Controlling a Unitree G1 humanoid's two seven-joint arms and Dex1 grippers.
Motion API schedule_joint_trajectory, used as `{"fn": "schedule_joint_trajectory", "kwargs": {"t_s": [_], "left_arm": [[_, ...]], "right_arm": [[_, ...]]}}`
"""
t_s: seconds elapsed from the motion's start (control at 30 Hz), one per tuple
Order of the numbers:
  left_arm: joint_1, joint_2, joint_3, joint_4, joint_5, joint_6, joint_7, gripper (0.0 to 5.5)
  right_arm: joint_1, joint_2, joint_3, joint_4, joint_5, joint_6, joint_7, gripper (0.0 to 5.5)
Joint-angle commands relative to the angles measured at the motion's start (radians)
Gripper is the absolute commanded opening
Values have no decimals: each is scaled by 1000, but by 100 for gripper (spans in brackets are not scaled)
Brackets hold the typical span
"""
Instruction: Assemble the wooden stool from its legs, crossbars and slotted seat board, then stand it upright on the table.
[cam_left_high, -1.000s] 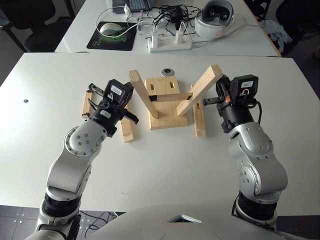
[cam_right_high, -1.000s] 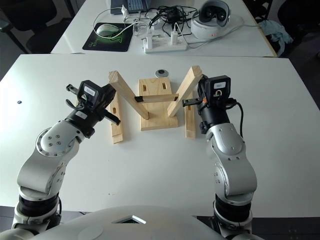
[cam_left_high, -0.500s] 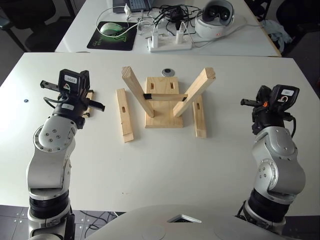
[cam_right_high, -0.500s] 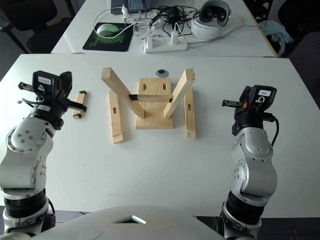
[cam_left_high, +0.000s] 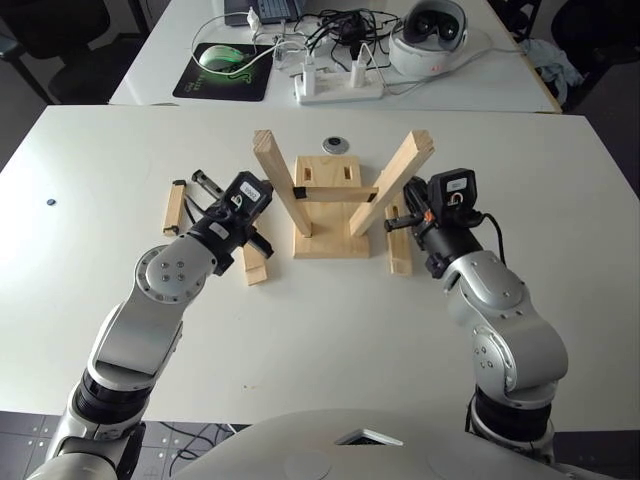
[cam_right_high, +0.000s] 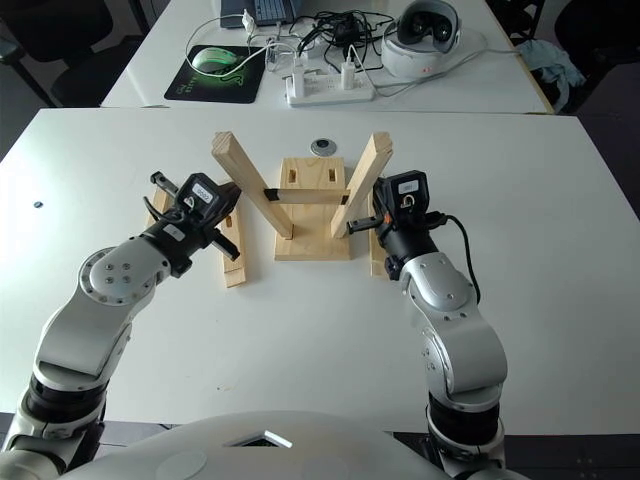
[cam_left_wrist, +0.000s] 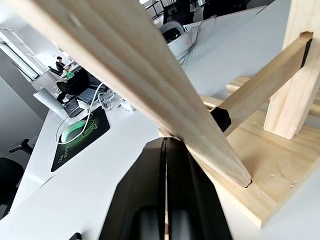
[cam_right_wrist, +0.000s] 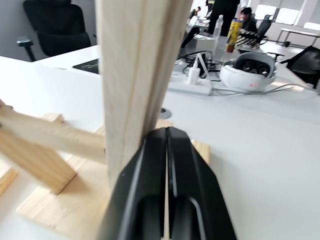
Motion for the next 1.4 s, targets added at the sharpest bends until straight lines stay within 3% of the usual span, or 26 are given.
{"fn": "schedule_joint_trajectory", "kwargs": {"t_s": [0.03,0.23,0.4,0.5,0.57,0.67,0.9,1.1,1.4], "left_arm": [[26,38,62,31,35,-2,3,0],[77,59,166,60,63,-62,14,0],[6,11,201,53,78,-149,50,0],[-75,-77,92,10,34,-230,22,0],[-102,-130,-47,-7,-33,-199,-60,0],[-95,-107,-145,-2,-37,-157,-121,0],[-38,30,35,99,73,-136,-46,0],[-62,10,151,158,72,-221,-15,0],[-61,-61,245,168,-23,-250,-22,0]], "right_arm": [[56,-43,-89,54,-35,7,-15,1],[50,-40,-235,104,-50,-52,-41,1],[9,-16,-212,57,-51,-72,-54,1],[-22,-25,-86,28,-49,-67,-17,1],[-49,-50,43,15,-40,-31,29,1],[-49,-64,113,8,-44,-5,53,1],[-18,-77,66,19,-57,41,54,1],[101,-99,34,132,-40,82,78,1],[214,-151,61,256,-19,-113,177,1]]}}
